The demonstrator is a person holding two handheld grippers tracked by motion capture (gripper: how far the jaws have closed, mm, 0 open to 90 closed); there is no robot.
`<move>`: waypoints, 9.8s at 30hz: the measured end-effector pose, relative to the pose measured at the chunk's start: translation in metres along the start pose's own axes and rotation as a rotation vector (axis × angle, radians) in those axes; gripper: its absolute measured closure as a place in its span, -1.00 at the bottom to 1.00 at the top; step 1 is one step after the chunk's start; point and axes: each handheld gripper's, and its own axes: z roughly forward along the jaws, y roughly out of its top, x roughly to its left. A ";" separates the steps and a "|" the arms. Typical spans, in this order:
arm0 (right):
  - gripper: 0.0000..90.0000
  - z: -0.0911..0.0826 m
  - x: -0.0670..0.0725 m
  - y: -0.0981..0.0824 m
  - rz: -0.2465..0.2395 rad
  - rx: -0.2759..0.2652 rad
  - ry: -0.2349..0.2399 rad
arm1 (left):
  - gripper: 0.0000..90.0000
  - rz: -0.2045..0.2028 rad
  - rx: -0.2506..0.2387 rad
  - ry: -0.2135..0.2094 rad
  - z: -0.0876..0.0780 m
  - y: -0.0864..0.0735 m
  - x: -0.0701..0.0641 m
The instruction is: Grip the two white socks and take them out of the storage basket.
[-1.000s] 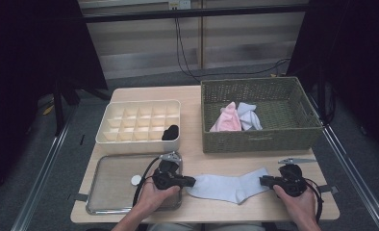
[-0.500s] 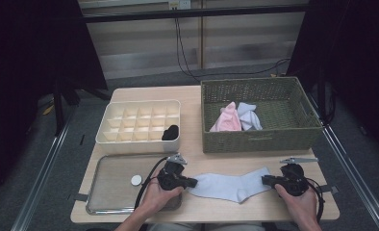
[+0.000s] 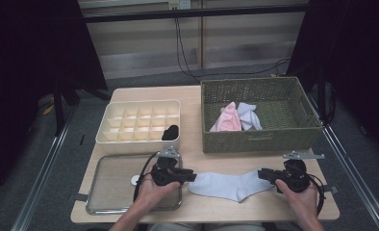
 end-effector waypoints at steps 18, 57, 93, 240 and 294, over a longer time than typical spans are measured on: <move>0.58 -0.014 0.026 0.074 -0.135 -0.107 0.079 | 0.27 -0.072 -0.092 0.119 -0.068 -0.045 0.007; 0.48 0.092 -0.081 0.215 0.041 0.180 -0.082 | -0.29 -0.115 -0.167 0.150 -0.085 -0.052 0.018; 0.94 0.124 -0.101 0.222 0.145 0.341 -0.081 | -0.28 -0.128 -0.155 0.156 -0.083 -0.053 0.024; 0.61 0.053 0.084 0.075 -0.136 0.090 0.381 | 0.93 0.083 -0.144 -0.087 -0.029 0.020 -0.021; 0.87 0.072 0.068 0.013 -0.143 0.315 0.371 | 0.82 0.103 0.129 -0.133 0.037 0.013 -0.025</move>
